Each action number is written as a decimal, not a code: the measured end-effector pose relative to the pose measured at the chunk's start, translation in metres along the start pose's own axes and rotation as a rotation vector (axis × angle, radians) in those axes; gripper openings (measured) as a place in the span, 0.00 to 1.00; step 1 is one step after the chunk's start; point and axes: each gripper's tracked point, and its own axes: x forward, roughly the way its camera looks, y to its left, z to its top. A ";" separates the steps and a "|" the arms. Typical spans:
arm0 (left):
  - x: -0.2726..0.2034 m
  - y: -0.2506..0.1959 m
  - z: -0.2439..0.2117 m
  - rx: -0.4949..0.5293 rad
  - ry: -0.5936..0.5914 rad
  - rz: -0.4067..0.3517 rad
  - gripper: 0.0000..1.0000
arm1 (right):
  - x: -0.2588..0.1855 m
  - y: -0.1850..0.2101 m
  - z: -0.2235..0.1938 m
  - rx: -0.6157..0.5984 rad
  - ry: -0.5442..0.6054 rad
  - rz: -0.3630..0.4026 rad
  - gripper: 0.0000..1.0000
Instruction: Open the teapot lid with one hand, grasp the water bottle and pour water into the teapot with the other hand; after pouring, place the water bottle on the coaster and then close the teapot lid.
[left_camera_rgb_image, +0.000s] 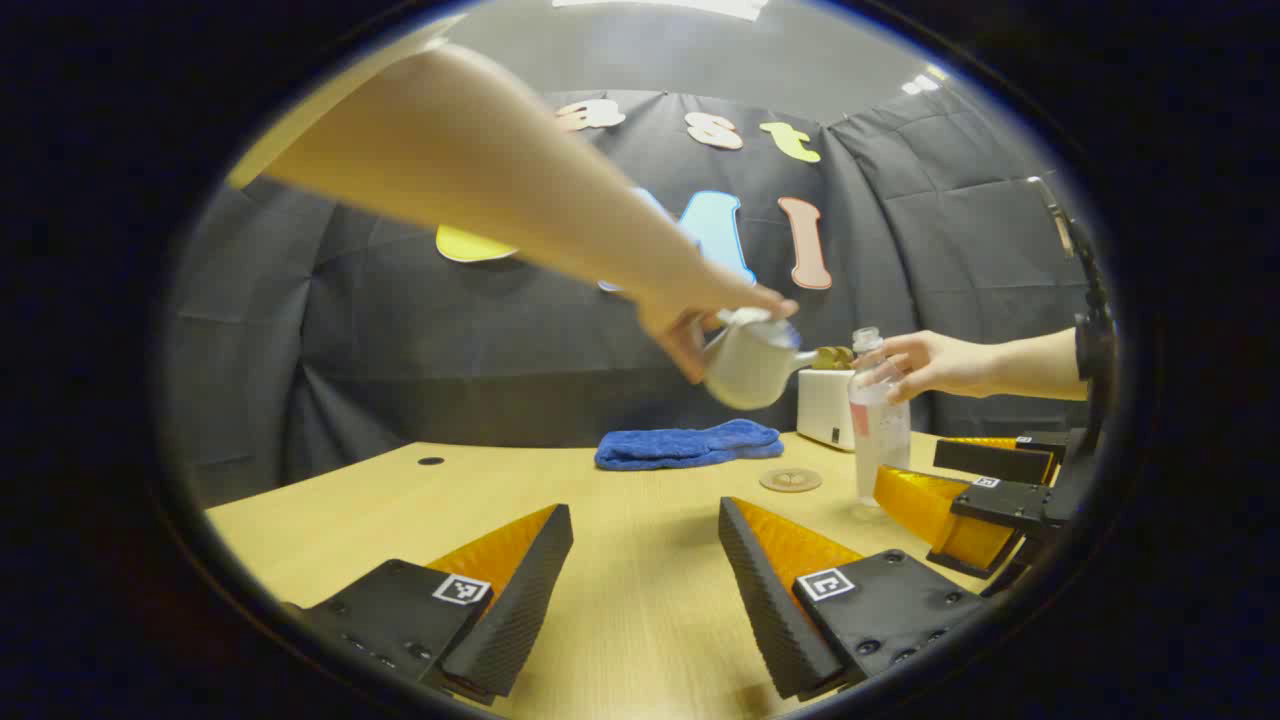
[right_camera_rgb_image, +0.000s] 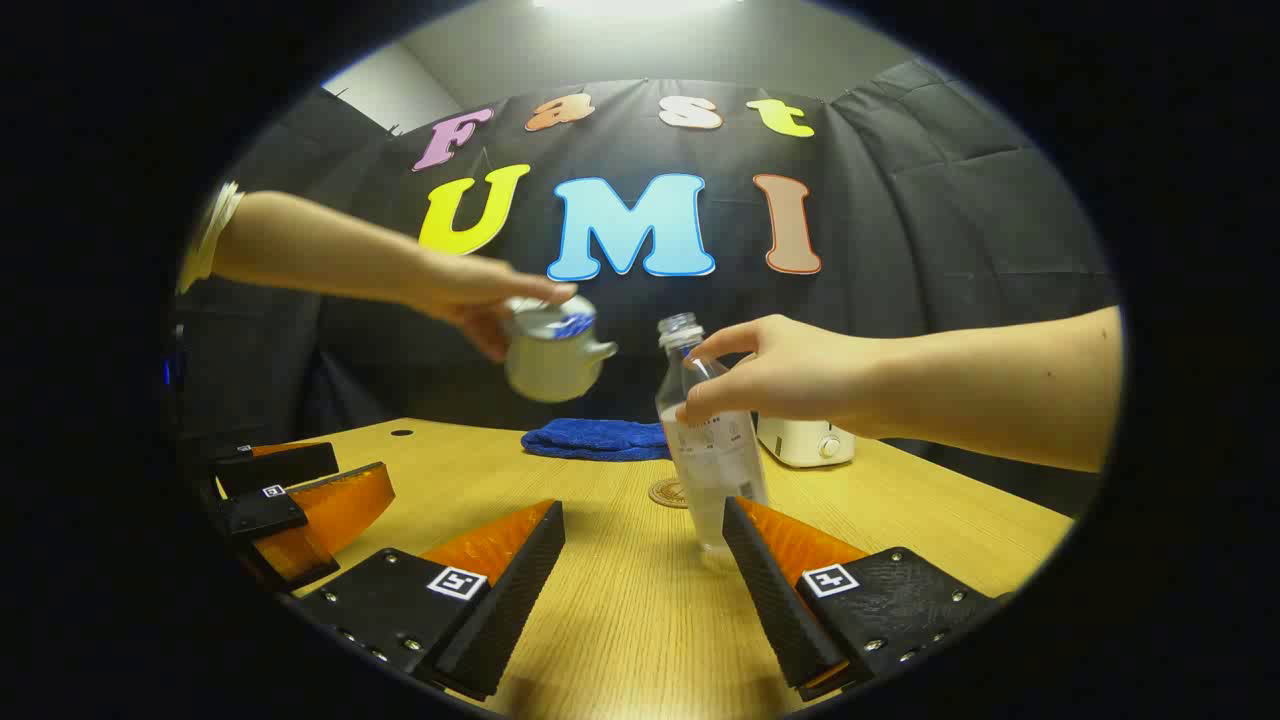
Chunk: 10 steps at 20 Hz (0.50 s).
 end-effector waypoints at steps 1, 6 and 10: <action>0.000 0.000 0.000 0.000 0.000 0.000 0.98 | 0.000 0.000 0.000 0.000 0.000 0.000 0.99; 0.000 0.000 0.000 0.000 0.000 0.000 0.98 | 0.000 0.000 0.000 0.000 0.000 0.000 0.99; 0.000 0.000 0.001 0.000 -0.001 0.000 0.98 | 0.000 0.000 0.000 0.000 0.000 0.000 0.99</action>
